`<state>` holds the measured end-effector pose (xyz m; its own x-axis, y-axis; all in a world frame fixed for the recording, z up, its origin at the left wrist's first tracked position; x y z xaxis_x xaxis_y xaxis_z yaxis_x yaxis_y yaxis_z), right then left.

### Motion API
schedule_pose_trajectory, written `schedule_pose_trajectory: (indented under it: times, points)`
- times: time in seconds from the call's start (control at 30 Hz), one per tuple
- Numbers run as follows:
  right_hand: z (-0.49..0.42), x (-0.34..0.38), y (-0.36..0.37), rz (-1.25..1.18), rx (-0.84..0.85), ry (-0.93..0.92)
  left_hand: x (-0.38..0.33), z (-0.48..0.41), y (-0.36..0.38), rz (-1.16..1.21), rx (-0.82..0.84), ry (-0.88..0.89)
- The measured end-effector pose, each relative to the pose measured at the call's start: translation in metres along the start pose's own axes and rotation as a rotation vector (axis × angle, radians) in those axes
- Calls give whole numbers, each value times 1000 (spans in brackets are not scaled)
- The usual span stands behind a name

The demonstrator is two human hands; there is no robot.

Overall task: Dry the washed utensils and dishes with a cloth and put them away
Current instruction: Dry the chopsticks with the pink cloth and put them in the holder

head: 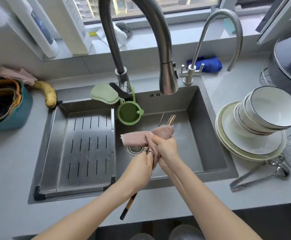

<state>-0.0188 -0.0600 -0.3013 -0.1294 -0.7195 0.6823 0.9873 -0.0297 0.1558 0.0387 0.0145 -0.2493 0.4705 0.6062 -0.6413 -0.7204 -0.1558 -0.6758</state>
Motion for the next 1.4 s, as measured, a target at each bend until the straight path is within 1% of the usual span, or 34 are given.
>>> schedule_pose_trajectory:
  times: [0.1,0.23,0.3,0.4,0.47,0.53,0.57,0.63,0.7,0.73,0.77,0.87,0.93,1.0,1.03,1.07,1.17,1.2,1.23,1.27,1.33,1.37,1.4]
  points:
    - [-11,-1,5,-48,-51,47,2,-4,-8,-58,4,-23]
    - [-22,13,26,-75,-34,43,-2,-7,-31,-40,-2,-61]
    - [-32,31,27,-93,-55,19,2,0,-38,66,35,-132]
    - [-63,61,3,-88,-160,-52,7,23,-37,249,153,-267]
    - [-80,74,-22,-102,-212,-57,14,32,-39,343,162,-324]
    - [-73,74,-33,-176,-133,5,24,29,-45,411,91,-351]
    - [-63,68,-31,-202,-48,62,29,26,-48,433,51,-364]
    - [-27,44,-16,-168,170,182,33,18,-47,458,-20,-366]
    - [11,19,2,-135,321,253,26,12,-42,445,-70,-312]
    - [22,10,10,-103,349,243,21,10,-38,438,-85,-284]
    - [26,5,16,-59,345,193,15,10,-33,440,-91,-266]
    - [26,11,24,22,266,3,2,10,-22,420,-127,-193]
    - [21,14,21,26,224,-45,-3,11,-19,420,-135,-181]
    - [22,19,18,54,207,-79,-2,13,-13,432,-81,-218]
    - [22,21,19,65,219,-82,1,15,-9,441,-20,-246]
    - [24,24,19,74,235,-83,4,20,-2,453,73,-276]
    - [28,36,18,132,296,-85,12,47,10,562,487,-382]
    - [28,40,16,166,314,-81,12,52,1,591,561,-393]
    - [29,44,13,211,338,-82,20,47,-14,575,530,-392]
    - [31,47,11,270,371,-86,33,31,-33,501,406,-387]
    - [38,50,9,411,456,-100,53,-13,-81,315,21,-321]
    - [43,50,8,478,505,-105,47,-27,-92,334,-55,-267]
    - [50,48,9,542,557,-105,36,-39,-88,435,-44,-228]
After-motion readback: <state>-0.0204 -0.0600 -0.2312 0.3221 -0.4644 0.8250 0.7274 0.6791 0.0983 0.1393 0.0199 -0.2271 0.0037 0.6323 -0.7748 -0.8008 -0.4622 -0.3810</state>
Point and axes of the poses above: each hand's wrist, its own z-axis away from the middle knuckle, its own y-axis out of the palm, x = y × z, the point moved 10 cm from there along -z, towards the middle knuckle, and after that the axes turned 11 degrees about -x, right-handed, at the moved point
